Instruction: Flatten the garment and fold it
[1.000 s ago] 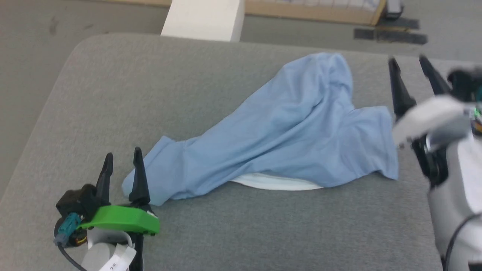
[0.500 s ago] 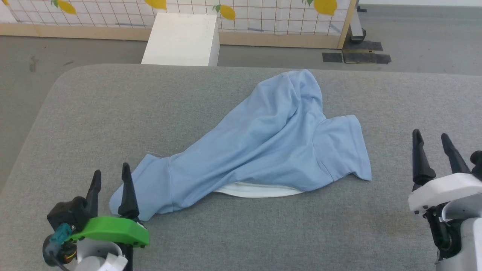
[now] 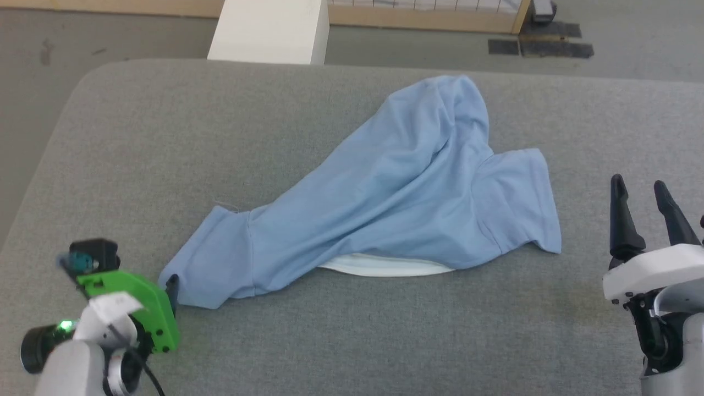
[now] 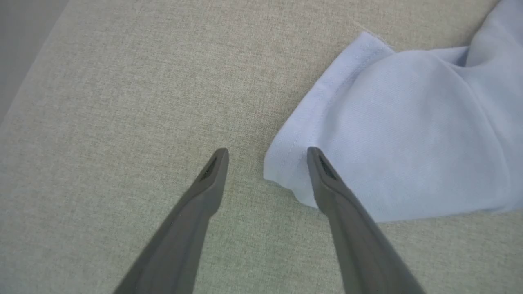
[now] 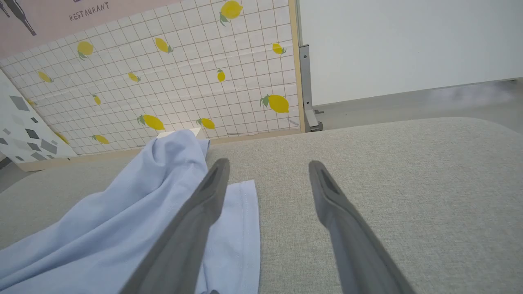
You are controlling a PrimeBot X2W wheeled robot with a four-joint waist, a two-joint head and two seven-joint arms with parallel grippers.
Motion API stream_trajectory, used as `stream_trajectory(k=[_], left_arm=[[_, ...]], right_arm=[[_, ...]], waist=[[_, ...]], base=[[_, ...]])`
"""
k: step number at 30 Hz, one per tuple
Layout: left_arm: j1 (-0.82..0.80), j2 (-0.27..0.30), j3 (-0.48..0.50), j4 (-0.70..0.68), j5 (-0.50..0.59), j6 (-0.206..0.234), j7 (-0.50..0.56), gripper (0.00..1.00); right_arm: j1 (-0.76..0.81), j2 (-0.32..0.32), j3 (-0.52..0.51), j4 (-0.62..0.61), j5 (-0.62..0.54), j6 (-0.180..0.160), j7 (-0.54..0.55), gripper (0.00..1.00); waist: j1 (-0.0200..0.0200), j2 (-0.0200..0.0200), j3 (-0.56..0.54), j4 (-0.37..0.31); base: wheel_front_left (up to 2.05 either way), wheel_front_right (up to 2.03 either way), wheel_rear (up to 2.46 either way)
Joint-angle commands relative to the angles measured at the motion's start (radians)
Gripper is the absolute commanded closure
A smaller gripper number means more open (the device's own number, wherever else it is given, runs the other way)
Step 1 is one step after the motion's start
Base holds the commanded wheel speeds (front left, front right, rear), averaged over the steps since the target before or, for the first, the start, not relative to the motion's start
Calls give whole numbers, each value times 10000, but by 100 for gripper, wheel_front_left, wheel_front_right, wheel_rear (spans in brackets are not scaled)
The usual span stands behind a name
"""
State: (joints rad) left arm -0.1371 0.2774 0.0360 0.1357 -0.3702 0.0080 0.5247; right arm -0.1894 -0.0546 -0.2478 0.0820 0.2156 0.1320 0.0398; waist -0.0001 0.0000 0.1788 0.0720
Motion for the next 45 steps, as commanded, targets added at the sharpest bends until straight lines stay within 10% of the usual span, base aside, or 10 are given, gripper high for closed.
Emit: stream_trajectory(k=[1, 12, 13, 14, 16, 22, 35, 45], left_arm=[[-245, 110, -91, -100, -203, -74, 521, 0], [-444, 1, -547, 509, -737, 106, 2891, 0], [-393, -74, -565, 563, -843, 116, 3023, 11], [-373, -117, -569, 564, -904, 113, 3055, 58], [-348, -221, -570, 536, -1084, 52, 3096, 100], [-374, -341, -372, 27, -1328, -50, 2512, 100], [10, -598, 12, -1902, -1439, 262, 1548, 100], [-125, -850, -249, -2215, -1425, 287, 1272, 100]], right_arm=[[-153, 24, 37, -90, 38, -13, 10, 0], [-573, 39, 116, -186, 22, -13, -45, 0], [-575, 40, 101, -185, -6, -13, -46, 0], [-574, 40, 84, -187, -29, -13, -42, 0], [-553, 40, 53, -173, -129, -13, 14, 0], [-360, -44, 113, -112, -597, -13, 1002, 0], [-1623, -1417, 2067, -141, -1019, -13, 8127, 0], [-2371, -2121, 3489, 751, -1231, -13, 9634, 0]], waist=[[1, 0, 335, 15], [1, 0, 1282, -249], [1, 0, 1295, -255], [1, 0, 1305, -252], [1, 0, 1284, -217], [1, 0, 912, -68], [1, 0, 863, 99], [1, 0, 1560, 397]], base=[[0, 0, 0], [0, 0, 0], [0, 0, 0], [0, 0, 0], [0, 0, 0], [0, 0, 0], [0, 0, 0], [0, 0, 0]])
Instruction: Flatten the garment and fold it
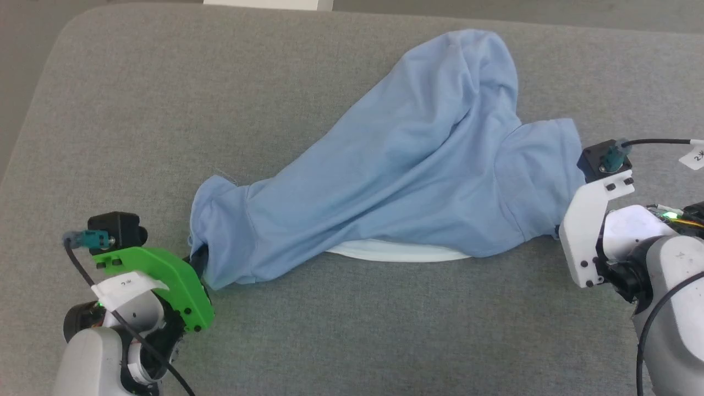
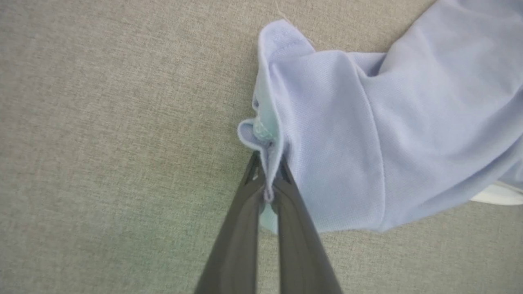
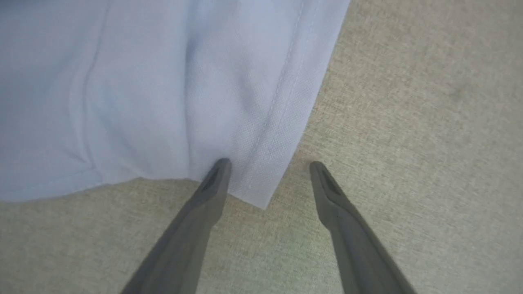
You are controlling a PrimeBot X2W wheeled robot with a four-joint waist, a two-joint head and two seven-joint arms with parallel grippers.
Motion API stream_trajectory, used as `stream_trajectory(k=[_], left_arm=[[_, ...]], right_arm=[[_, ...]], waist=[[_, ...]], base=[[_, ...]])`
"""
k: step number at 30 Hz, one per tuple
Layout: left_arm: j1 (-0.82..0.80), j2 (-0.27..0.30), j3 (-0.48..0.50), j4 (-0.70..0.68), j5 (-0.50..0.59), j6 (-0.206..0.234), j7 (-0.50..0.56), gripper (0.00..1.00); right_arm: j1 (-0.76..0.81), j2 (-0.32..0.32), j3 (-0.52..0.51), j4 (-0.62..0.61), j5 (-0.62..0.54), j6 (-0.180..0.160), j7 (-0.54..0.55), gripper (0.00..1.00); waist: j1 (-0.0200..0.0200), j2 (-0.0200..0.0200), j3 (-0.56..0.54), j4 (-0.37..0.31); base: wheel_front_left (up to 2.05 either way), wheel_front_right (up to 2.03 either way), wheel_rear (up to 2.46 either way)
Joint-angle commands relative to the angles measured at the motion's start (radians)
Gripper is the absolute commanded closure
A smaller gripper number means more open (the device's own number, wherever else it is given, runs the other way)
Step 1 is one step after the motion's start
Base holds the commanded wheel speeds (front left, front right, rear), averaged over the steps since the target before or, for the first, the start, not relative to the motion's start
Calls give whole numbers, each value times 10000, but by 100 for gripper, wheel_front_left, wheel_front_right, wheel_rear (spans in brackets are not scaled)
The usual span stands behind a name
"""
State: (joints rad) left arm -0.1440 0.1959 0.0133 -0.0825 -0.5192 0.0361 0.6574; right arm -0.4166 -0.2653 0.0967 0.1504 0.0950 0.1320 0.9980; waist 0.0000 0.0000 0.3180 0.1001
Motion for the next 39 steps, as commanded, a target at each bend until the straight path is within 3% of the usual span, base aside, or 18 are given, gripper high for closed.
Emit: stream_trajectory(k=[1, 8, 9, 11, 18, 24, 33, 39], left_arm=[[-70, -56, -39, -19, 53, -1, -80, 100], [-171, -105, -68, 142, -2, -31, -277, 100], [-172, -102, -65, 168, -16, -36, -293, 100], [-185, -86, -49, 205, -31, -40, -329, 100], [-165, -32, -2, 304, -77, -33, -421, 100], [-22, -5, 28, 342, -113, -38, -540, 100], [680, -68, 146, 260, -285, 32, -678, 100], [1225, -256, 243, 123, -474, 95, -882, 100]], right_arm=[[-88, -32, 158, 134, -4, -13, 64, 0], [-9, -210, 892, 629, 395, -13, 150, 0], [-21, -244, 916, 675, 470, -13, 152, 54], [-68, -325, 954, 710, 610, -13, 77, 100], [-247, -474, 467, 564, 867, -13, -686, 100], [31, -69, -860, 55, 1323, -13, -1531, 100], [2294, 767, -2878, -1530, 2081, -13, -1730, 100], [3717, 1524, -3507, -2102, 2374, -13, -1704, 100]], waist=[[0, 0, 225, 135], [0, 0, 397, 157], [0, 0, 392, 144], [0, 0, 360, 107], [0, 0, 78, -98], [0, 0, -465, -290], [0, 0, -1426, -529], [0, 0, -1867, -663]], base=[[0, 0, 0], [0, 0, 0], [0, 0, 0], [0, 0, 0], [0, 0, 0], [0, 0, 0], [0, 0, 0], [0, 0, 0]])
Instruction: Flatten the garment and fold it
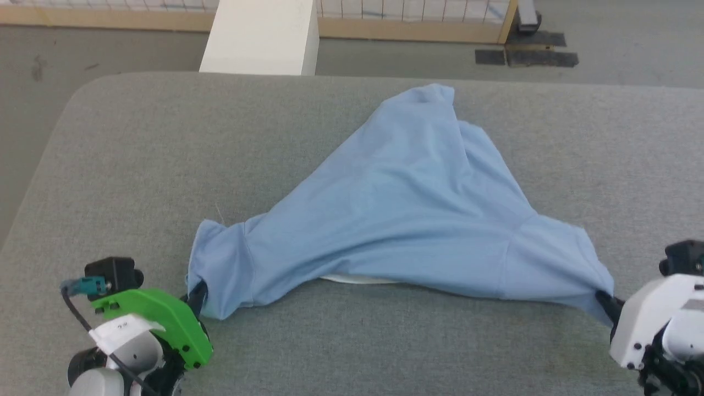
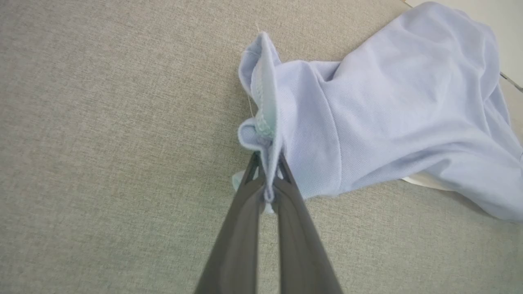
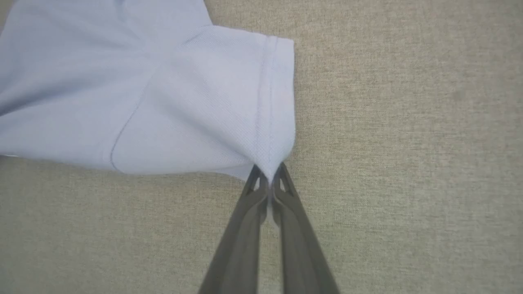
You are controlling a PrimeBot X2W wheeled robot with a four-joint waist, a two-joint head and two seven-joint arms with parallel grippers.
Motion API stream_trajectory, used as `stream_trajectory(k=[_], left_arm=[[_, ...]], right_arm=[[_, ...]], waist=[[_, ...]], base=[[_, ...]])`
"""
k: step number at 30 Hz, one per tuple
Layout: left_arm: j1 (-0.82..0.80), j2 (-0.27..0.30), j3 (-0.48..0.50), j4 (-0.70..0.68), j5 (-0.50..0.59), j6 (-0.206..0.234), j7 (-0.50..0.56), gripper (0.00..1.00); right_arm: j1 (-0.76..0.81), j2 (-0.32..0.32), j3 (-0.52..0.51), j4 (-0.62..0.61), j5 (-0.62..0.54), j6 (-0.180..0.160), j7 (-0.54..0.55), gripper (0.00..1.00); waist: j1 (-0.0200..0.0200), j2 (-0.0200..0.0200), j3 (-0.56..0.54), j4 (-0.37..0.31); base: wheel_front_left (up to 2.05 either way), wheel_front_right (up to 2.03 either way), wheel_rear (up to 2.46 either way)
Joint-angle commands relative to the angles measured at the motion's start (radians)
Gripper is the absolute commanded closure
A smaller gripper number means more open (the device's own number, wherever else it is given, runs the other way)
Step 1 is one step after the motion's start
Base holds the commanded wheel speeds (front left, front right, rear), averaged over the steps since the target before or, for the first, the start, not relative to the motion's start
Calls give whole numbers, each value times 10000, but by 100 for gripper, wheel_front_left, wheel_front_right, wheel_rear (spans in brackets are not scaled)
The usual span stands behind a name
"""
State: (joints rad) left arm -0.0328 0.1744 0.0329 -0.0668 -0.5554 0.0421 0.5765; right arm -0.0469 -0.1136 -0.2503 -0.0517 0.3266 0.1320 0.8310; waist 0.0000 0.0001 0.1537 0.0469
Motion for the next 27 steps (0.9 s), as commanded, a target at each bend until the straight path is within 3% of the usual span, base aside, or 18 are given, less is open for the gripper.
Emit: stream_trajectory(k=[1, 10, 19, 27], left_arm=[[182, -54, 68, -54, -136, 42, -99, 100], [-550, -98, 375, -733, -512, -111, -618, 100], [-4098, 182, 424, -871, -637, -325, -1000, 100], [-6630, 126, 280, -132, -605, -335, -1382, 100]], right_arm=[[114, 86, -75, -140, 126, -13, -54, 100], [-838, 464, -222, -861, 1685, -13, -596, 100], [-4268, -104, -765, -1295, 2733, -13, -828, 100], [-6677, -151, -1142, -753, 2696, -13, -1066, 100]], waist=[[0, -1, -280, -158], [0, -1, -849, -356], [0, -1, -1266, -383], [0, -1, -1205, -401]], base=[[0, 0, 0], [0, 0, 0], [0, 0, 0], [0, 0, 0]])
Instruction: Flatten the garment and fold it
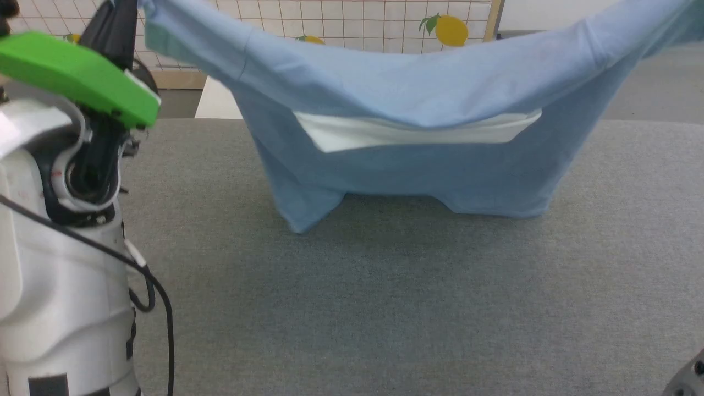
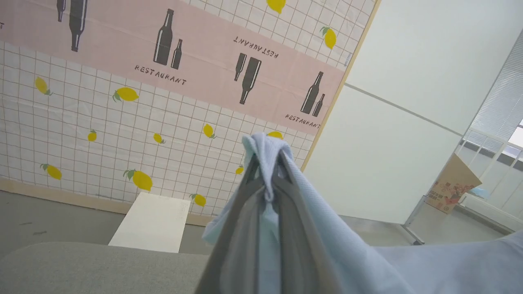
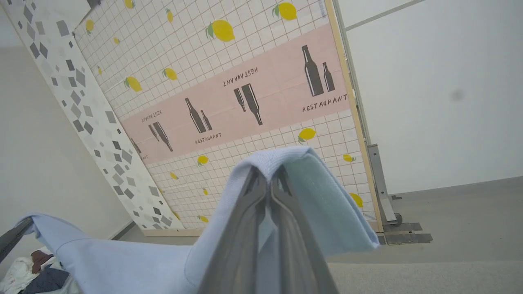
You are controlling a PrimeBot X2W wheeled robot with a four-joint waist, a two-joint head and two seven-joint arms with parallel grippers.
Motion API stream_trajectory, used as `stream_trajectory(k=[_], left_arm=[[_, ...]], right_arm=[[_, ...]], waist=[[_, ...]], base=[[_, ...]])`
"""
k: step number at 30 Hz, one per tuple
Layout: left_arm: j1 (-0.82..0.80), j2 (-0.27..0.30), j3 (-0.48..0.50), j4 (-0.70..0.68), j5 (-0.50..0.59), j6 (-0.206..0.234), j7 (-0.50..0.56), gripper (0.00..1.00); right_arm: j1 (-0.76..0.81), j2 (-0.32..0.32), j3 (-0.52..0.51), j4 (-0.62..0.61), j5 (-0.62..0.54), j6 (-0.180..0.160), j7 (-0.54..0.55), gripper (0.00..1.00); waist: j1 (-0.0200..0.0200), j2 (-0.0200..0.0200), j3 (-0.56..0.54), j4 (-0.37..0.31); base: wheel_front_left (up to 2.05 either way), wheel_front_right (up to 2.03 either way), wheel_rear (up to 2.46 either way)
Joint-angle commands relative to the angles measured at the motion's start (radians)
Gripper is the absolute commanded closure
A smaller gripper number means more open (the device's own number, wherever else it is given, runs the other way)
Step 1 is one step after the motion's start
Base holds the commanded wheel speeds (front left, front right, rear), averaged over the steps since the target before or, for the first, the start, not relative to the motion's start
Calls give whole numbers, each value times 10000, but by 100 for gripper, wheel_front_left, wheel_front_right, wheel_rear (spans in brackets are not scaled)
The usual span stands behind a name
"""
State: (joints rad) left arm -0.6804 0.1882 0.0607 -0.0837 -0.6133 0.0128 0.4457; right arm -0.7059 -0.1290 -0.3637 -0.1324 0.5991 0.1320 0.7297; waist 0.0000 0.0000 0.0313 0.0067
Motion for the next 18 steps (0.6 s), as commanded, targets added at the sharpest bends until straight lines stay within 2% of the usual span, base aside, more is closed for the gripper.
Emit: stream_trajectory(k=[1, 9, 18], left_arm=[[-338, -17, -12, 126, -18, -29, -91, 100], [-1929, 268, -344, 1368, 467, 61, -29, 100], [-5157, 796, -908, 3650, 1645, 248, -440, 100]], right_arm=[[-248, -4, -9, 130, -75, -13, -63, 100], [-1730, -1, 66, 1186, -832, -13, -336, 100], [-5138, 313, 87, 3120, -2502, -13, -650, 100]], waist=[[0, 0, 67, 1], [0, 0, 891, 19], [0, 0, 3129, 2]], base=[[0, 0, 0], [0, 0, 0], [0, 0, 0]])
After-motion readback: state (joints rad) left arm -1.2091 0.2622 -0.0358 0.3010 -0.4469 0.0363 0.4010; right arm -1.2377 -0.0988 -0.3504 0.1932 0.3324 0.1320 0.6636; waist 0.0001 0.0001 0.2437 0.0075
